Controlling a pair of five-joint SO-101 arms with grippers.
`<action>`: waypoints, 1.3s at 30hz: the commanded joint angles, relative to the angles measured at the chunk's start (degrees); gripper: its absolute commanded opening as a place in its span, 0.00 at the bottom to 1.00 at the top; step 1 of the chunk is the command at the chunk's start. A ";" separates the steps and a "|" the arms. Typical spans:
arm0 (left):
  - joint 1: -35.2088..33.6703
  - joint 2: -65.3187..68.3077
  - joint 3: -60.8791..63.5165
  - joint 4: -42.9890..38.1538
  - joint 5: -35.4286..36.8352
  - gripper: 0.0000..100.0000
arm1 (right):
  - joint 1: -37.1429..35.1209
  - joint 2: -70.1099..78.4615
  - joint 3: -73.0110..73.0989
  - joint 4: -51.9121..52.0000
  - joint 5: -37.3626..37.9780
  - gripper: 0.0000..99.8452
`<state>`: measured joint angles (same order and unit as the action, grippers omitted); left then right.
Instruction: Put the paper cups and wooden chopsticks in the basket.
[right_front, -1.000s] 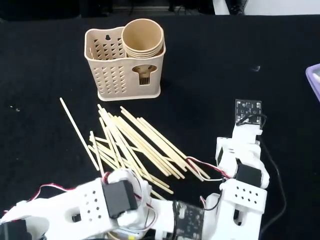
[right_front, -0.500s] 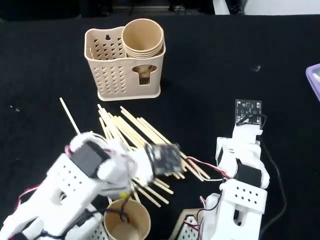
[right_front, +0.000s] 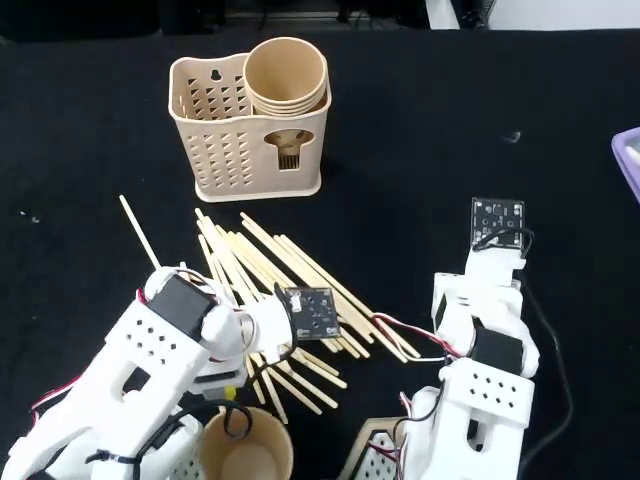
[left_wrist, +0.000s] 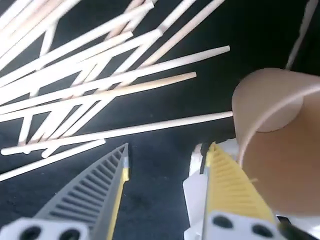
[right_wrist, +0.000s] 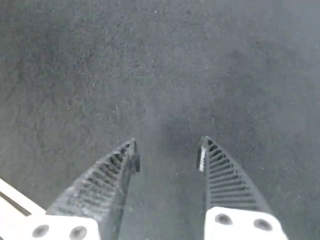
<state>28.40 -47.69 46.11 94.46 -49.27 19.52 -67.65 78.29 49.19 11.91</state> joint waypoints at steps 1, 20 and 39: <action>-2.51 -0.79 -5.23 -0.09 -0.09 0.25 | 0.53 -0.40 -3.38 -1.14 -0.44 0.19; 14.29 -0.88 -9.63 6.42 20.66 0.29 | 0.53 -0.40 -3.38 -1.05 -0.44 0.20; 2.86 -0.26 -2.86 2.02 15.03 0.29 | 0.53 -0.40 -3.38 -0.97 -0.44 0.19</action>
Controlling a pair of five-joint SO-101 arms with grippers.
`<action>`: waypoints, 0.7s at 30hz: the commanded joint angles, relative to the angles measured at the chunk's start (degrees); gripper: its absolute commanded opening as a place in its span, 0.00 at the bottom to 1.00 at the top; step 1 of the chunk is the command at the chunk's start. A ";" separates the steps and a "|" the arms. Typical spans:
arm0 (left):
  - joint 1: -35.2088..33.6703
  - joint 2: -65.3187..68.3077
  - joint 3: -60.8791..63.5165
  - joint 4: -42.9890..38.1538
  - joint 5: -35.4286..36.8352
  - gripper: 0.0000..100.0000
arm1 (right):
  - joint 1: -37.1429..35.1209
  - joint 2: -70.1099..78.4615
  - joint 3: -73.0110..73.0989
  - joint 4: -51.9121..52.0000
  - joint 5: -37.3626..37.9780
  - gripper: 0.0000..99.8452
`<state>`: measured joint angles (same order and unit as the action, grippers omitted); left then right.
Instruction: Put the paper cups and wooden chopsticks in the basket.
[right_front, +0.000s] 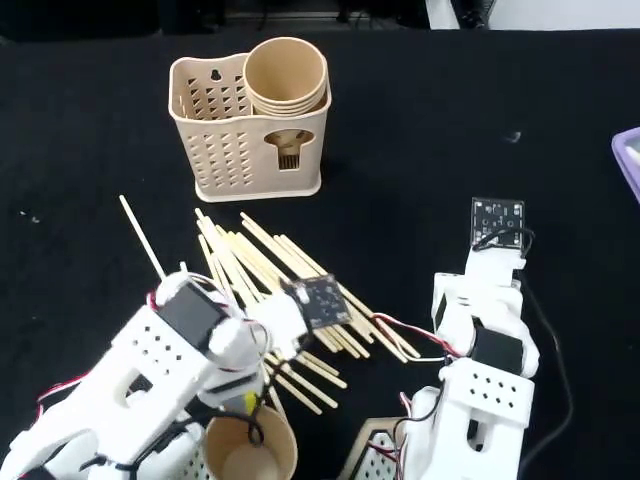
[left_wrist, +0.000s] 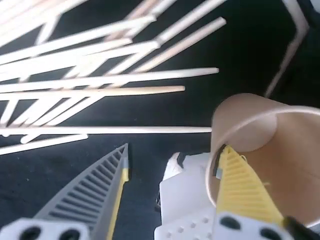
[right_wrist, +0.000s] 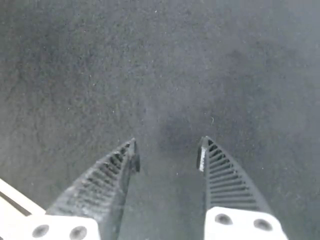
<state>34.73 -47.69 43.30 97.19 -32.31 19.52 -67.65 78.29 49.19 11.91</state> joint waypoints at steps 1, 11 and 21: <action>-3.56 -0.26 0.04 -0.62 -1.93 0.29 | 0.53 -0.40 -3.38 -0.97 -0.44 0.19; -3.38 -0.88 1.89 -0.62 -2.02 0.03 | 0.53 -0.48 -3.38 -0.97 -0.44 0.19; -3.82 -0.88 -2.15 -0.62 -1.67 0.03 | 0.53 -0.57 -3.38 -0.97 -0.44 0.19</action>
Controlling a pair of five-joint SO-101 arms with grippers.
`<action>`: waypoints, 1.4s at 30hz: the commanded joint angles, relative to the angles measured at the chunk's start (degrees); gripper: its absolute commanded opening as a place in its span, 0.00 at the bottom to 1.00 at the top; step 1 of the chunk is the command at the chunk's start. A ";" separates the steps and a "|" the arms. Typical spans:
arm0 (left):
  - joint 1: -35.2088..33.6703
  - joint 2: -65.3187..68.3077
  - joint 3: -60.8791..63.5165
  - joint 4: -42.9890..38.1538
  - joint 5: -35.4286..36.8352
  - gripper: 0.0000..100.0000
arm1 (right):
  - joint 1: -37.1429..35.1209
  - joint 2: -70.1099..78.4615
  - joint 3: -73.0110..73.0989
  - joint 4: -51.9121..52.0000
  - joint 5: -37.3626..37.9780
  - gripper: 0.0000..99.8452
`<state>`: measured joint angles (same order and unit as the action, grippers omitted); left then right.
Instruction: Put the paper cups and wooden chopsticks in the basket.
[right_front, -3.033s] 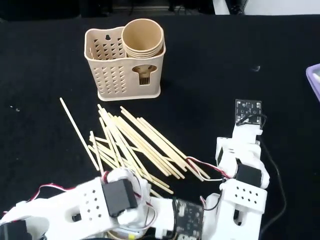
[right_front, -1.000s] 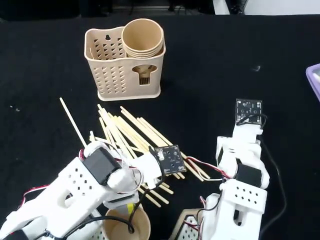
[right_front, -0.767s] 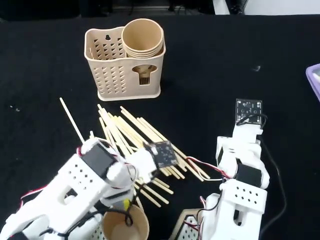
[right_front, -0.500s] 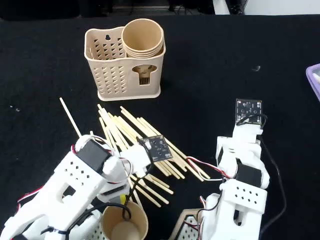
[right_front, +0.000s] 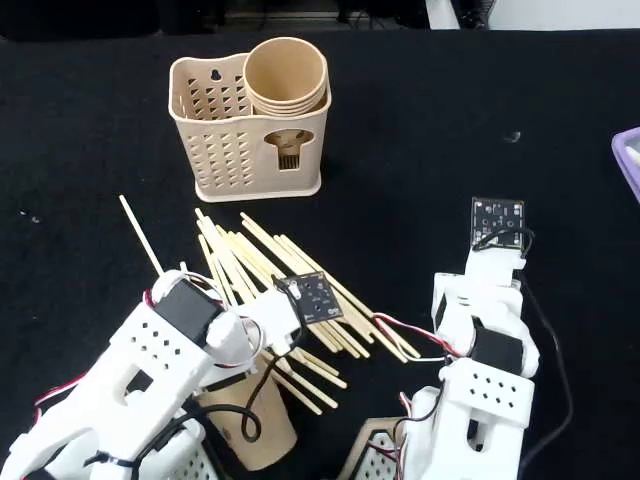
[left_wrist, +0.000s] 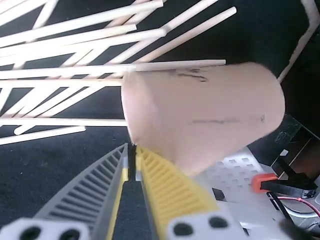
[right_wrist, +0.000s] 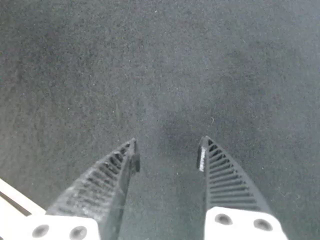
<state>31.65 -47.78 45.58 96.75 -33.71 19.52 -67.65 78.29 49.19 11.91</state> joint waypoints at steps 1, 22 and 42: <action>-0.84 -0.79 -4.70 -0.18 -0.26 0.03 | 0.53 -0.57 -3.38 -0.97 -0.44 0.19; -1.01 -0.26 -4.09 0.70 1.76 0.22 | 0.53 -0.57 -3.30 -1.23 -0.44 0.19; -5.93 -0.44 -1.89 -5.45 1.58 0.22 | 0.79 -0.57 -3.38 -1.23 -0.44 0.19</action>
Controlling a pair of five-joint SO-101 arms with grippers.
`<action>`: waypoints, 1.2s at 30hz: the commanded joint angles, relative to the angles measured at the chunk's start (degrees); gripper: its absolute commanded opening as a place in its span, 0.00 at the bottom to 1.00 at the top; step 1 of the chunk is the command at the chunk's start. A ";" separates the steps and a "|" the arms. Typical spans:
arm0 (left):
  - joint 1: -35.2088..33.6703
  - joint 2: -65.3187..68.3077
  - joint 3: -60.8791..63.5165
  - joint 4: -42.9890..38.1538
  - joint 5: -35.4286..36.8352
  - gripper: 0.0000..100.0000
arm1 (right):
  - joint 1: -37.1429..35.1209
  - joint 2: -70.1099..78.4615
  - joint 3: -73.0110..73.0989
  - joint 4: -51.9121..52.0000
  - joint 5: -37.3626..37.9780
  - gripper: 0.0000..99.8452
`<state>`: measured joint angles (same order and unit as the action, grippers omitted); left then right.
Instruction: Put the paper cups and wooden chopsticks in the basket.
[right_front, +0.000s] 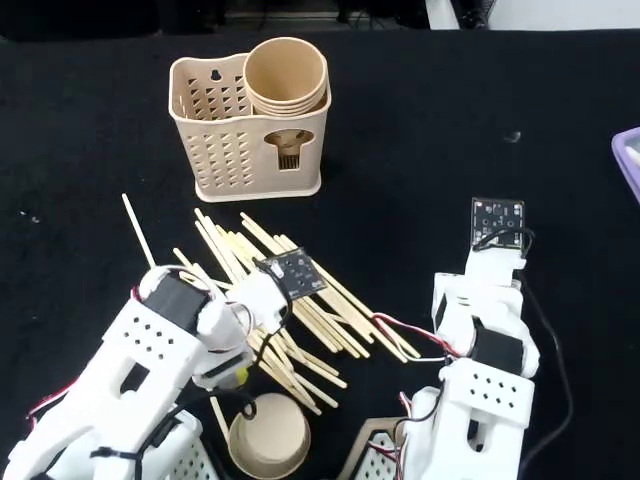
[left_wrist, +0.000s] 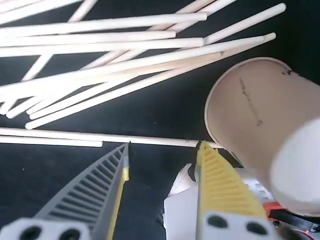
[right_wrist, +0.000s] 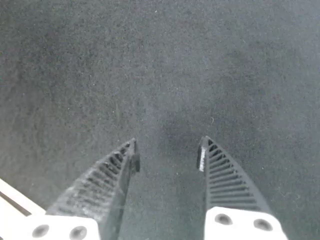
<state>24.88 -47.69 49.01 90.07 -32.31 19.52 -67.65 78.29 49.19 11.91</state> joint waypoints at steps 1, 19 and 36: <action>0.75 -0.88 -6.37 1.41 0.18 0.22 | 0.79 -0.57 -3.38 -1.14 -0.44 0.19; 20.62 -5.01 -18.68 10.81 7.30 0.23 | 0.88 -0.57 -3.30 -1.14 -0.44 0.19; -6.64 -3.34 -4.26 -6.86 -5.54 0.22 | 0.97 -0.57 -3.38 -0.97 -0.44 0.19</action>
<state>31.30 -52.00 42.07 91.91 -34.07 19.52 -67.65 78.29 49.19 11.91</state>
